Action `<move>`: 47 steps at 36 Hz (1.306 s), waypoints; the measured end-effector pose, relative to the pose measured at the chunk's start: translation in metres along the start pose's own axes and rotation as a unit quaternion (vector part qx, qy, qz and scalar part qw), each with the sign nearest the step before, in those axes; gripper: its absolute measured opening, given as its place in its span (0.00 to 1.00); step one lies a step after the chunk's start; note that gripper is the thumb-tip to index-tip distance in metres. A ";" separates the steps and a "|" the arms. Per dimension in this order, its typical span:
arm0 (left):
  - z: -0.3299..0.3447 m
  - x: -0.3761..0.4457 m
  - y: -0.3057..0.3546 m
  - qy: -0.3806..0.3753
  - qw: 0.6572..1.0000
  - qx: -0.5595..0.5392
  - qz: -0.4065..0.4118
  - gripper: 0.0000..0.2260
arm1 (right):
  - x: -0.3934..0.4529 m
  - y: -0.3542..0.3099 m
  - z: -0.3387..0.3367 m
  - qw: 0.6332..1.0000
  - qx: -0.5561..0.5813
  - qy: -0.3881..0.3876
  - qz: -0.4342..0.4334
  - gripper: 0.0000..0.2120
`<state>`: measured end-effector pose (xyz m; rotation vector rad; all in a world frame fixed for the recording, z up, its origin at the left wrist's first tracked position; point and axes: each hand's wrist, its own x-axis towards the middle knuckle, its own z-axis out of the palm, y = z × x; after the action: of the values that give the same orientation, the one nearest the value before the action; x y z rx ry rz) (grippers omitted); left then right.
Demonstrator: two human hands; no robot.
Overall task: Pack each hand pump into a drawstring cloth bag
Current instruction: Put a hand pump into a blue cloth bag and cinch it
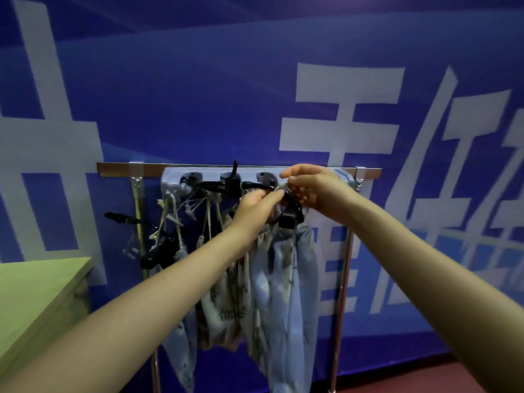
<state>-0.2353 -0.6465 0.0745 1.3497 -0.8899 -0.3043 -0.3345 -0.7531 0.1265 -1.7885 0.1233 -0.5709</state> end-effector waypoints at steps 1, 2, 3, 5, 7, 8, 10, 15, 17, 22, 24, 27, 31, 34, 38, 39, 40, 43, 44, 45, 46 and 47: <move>0.005 0.004 -0.001 0.007 1.000 -0.001 -0.002 0.15 | 0.004 0.003 -0.003 1.000 0.003 0.008 -0.005 0.08; 0.009 0.009 -0.002 0.011 1.000 -0.002 -0.004 0.16 | 0.007 0.006 -0.005 1.000 0.008 0.014 -0.006 0.09; 0.013 0.012 -0.003 0.014 1.000 -0.002 -0.010 0.16 | 0.010 0.007 -0.006 1.000 0.016 0.012 -0.004 0.09; 0.018 0.019 -0.006 0.020 1.000 -0.003 -0.024 0.16 | 0.014 0.012 -0.010 1.000 0.031 -0.001 0.005 0.10; 0.020 0.024 -0.007 0.008 1.000 -0.006 -0.024 0.12 | 0.018 0.019 -0.016 1.000 0.021 0.002 0.003 0.10; 0.019 0.027 -0.009 0.003 1.000 -0.001 -0.015 0.09 | 0.021 0.022 -0.019 1.000 0.003 0.010 -0.002 0.10; 0.018 0.034 -0.012 0.007 1.000 0.026 0.006 0.06 | 0.027 0.030 -0.025 0.999 -0.036 0.026 -0.012 0.10; 0.022 0.051 -0.025 0.046 0.993 0.108 0.027 0.11 | 0.036 0.048 -0.024 0.995 -0.050 0.085 -0.024 0.08; 0.028 0.053 -0.030 0.066 0.991 0.109 0.042 0.14 | 0.040 0.054 -0.025 0.993 -0.033 0.110 -0.027 0.08; 0.029 0.051 -0.035 0.119 0.987 0.091 0.053 0.17 | 0.043 0.059 -0.027 0.992 -0.053 0.101 -0.059 0.11; 0.029 0.052 -0.037 0.138 0.986 0.081 0.055 0.18 | 0.046 0.060 -0.026 0.991 -0.051 0.102 -0.066 0.10; 0.033 0.058 -0.038 0.158 0.984 0.068 0.045 0.19 | 0.054 0.063 -0.026 0.991 -0.042 0.114 -0.062 0.09; 0.039 0.065 -0.037 0.146 0.988 0.055 -0.012 0.15 | 0.062 0.071 -0.023 0.991 0.005 0.133 -0.032 0.06; 0.037 0.066 -0.040 0.123 0.987 0.069 -0.078 0.13 | 0.059 0.082 -0.022 0.991 0.052 0.125 -0.015 0.07; 0.034 0.066 -0.043 0.109 0.986 0.112 -0.055 0.13 | 0.053 0.091 -0.019 0.985 0.098 0.138 -0.007 0.06; 0.034 0.065 -0.043 0.106 0.986 0.113 -0.056 0.13 | 0.052 0.092 -0.018 0.984 0.104 0.143 -0.004 0.05; 0.034 0.064 -0.043 0.105 0.987 0.109 -0.057 0.13 | 0.051 0.093 -0.017 0.983 0.106 0.149 -0.001 0.04; 0.033 0.058 -0.041 0.093 0.991 0.074 -0.056 0.11 | 0.047 0.094 -0.014 0.979 0.107 0.174 0.014 0.04; 0.033 0.056 -0.041 0.084 0.993 0.053 -0.055 0.11 | 0.046 0.095 -0.014 0.978 0.098 0.185 0.018 0.04; 0.032 0.053 -0.042 0.078 0.995 0.037 -0.053 0.13 | 0.045 0.095 -0.013 0.977 0.082 0.197 0.018 0.04; 0.031 0.049 -0.042 0.076 0.995 0.030 -0.050 0.16 | 0.043 0.095 -0.012 0.976 0.059 0.209 0.017 0.04; 0.029 0.044 -0.042 0.074 0.996 0.030 -0.049 0.19 | 0.041 0.094 -0.011 0.975 0.031 0.220 0.015 0.04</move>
<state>-0.2145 -0.7064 0.0514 1.4550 -0.7160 -0.2513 -0.2844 -0.8060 0.0541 -1.5727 0.4316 -0.9329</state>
